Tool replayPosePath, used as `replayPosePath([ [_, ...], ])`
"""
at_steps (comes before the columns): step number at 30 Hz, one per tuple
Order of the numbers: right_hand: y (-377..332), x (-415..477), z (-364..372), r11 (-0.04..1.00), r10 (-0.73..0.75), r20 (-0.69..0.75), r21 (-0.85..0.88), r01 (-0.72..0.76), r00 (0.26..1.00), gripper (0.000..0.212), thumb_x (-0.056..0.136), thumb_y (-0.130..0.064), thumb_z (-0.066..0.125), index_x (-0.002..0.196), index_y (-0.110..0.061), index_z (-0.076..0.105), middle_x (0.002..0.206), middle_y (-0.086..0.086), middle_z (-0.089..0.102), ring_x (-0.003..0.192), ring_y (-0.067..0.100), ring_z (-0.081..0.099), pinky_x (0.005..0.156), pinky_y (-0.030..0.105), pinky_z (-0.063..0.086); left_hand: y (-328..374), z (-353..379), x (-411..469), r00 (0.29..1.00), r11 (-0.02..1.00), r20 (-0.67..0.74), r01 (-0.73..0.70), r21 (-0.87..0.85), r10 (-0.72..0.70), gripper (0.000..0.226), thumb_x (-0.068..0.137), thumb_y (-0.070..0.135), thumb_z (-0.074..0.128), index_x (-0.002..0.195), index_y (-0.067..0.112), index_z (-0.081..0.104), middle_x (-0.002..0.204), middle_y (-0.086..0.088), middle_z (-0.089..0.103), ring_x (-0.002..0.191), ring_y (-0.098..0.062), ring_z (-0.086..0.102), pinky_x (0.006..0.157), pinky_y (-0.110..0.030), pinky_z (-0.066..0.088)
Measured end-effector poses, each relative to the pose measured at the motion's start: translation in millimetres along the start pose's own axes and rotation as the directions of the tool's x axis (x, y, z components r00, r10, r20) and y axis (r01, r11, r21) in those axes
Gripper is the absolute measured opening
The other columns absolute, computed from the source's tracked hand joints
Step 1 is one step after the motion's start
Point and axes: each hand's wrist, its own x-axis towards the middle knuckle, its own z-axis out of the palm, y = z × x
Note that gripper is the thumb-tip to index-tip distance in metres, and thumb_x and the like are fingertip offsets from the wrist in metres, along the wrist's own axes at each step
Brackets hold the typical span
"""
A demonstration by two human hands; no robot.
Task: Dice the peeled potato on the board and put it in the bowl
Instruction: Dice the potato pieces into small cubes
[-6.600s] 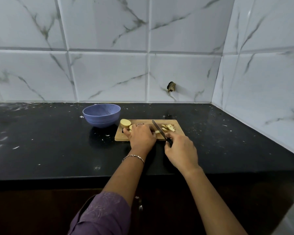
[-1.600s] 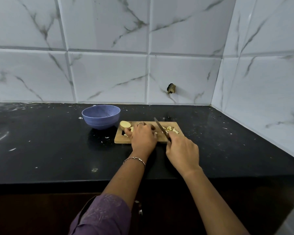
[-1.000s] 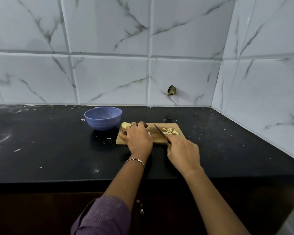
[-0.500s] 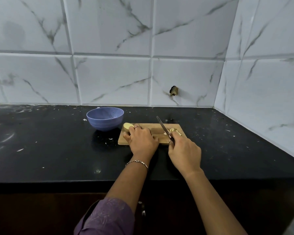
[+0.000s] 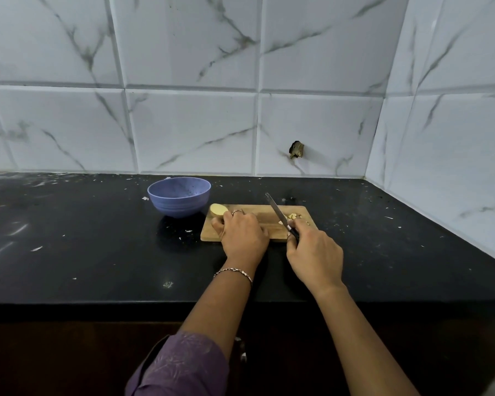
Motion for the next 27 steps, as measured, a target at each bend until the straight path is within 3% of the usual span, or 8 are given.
replayPosePath([
  [6, -1, -1, -3, 0.999, 0.015, 0.007, 0.039, -0.015, 1.000, 0.021, 0.098, -0.030, 0.054, 0.119, -0.030, 0.058, 0.092, -0.005, 0.066, 0.083, 0.018, 0.064, 0.063, 0.028, 0.035, 0, 2, 2, 0.996, 0.999, 0.074, -0.042, -0.019, 0.044, 0.028, 0.096, 0.037, 0.051, 0.113, 0.026, 0.070, 0.122, 0.001, 0.060, 0.121, -0.023, 0.043, 0.099, -0.048, 0.023],
  [11, -2, -2, -6, 0.998, 0.017, 0.016, 0.053, -0.018, 1.000, 0.024, 0.099, -0.031, 0.054, 0.123, -0.030, 0.057, 0.095, -0.005, 0.066, 0.083, 0.015, 0.063, 0.064, 0.027, 0.037, 2, 2, 4, 0.990, 0.994, 0.108, -0.090, -0.055, 0.095, 0.029, 0.097, 0.021, 0.049, 0.115, 0.032, 0.069, 0.124, 0.002, 0.059, 0.122, -0.023, 0.041, 0.102, -0.051, 0.022],
  [15, -1, -3, -9, 0.999, 0.021, 0.022, 0.044, -0.022, 1.000, 0.023, 0.099, -0.030, 0.055, 0.122, -0.031, 0.058, 0.092, -0.007, 0.065, 0.071, 0.010, 0.049, 0.064, 0.025, 0.036, 3, 4, 8, 0.982, 0.982, 0.117, -0.136, -0.131, 0.151, 0.032, 0.098, 0.016, 0.048, 0.115, 0.033, 0.069, 0.121, 0.002, 0.061, 0.121, -0.022, 0.041, 0.102, -0.048, 0.028],
  [19, -2, -4, -10, 0.999, 0.016, 0.039, 0.030, -0.018, 0.999, 0.021, 0.098, -0.031, 0.056, 0.118, -0.032, 0.061, 0.094, -0.007, 0.065, 0.079, 0.012, 0.059, 0.063, 0.025, 0.036, 6, 6, 10, 0.990, 0.987, 0.072, -0.117, -0.108, 0.125, 0.031, 0.095, 0.012, 0.051, 0.112, 0.031, 0.069, 0.115, 0.004, 0.065, 0.122, -0.022, 0.042, 0.105, -0.051, 0.023],
  [24, -1, -2, -6, 1.000, 0.018, 0.035, 0.014, -0.018, 0.999, 0.017, 0.097, -0.030, 0.056, 0.113, -0.032, 0.062, 0.085, -0.011, 0.058, 0.069, 0.009, 0.048, 0.062, 0.026, 0.034, 3, 11, 15, 0.999, 0.997, 0.012, -0.037, -0.064, 0.038, 0.021, 0.094, 0.019, 0.057, 0.110, 0.027, 0.068, 0.118, 0.001, 0.062, 0.122, -0.023, 0.042, 0.104, -0.047, 0.034],
  [27, 0, -1, -4, 1.000, 0.018, 0.029, 0.016, -0.019, 0.999, 0.015, 0.097, -0.031, 0.056, 0.110, -0.032, 0.062, 0.082, -0.012, 0.057, 0.074, 0.013, 0.057, 0.061, 0.026, 0.035, 1, 15, 17, 1.000, 0.998, 0.014, -0.025, -0.060, 0.026, 0.017, 0.095, 0.023, 0.055, 0.105, 0.025, 0.070, 0.111, 0.000, 0.066, 0.119, -0.023, 0.044, 0.103, -0.047, 0.036],
])
